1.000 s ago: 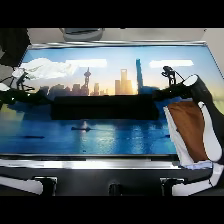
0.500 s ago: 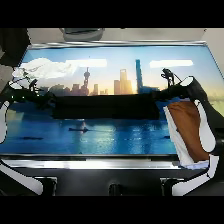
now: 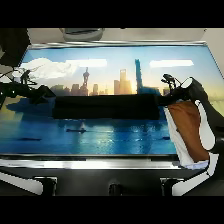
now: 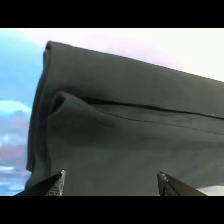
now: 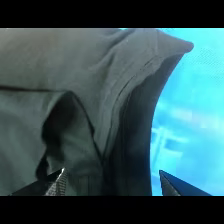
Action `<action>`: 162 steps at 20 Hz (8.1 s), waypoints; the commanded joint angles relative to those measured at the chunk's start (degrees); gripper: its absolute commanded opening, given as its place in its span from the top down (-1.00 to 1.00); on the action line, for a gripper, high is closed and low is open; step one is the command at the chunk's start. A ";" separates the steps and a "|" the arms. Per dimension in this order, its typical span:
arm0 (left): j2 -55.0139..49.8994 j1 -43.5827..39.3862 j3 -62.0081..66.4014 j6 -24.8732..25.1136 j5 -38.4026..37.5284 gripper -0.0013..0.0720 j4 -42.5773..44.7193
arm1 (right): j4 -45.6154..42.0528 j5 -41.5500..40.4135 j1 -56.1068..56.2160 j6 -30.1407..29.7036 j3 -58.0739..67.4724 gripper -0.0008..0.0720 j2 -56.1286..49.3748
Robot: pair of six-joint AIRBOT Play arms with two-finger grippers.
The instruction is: Fold the shirts.
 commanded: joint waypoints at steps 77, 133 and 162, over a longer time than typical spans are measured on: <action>31.61 -9.03 -10.12 1.99 13.33 0.89 1.86 | -0.74 14.25 5.09 13.31 -2.78 -0.75 12.26; 32.52 -9.03 -9.40 6.27 17.07 0.89 1.40 | -28.79 31.36 -38.56 10.01 -24.50 -0.93 38.93; 27.78 -21.55 -19.71 -20.81 9.66 -0.67 32.41 | -15.58 23.47 13.70 15.23 11.87 -0.85 11.89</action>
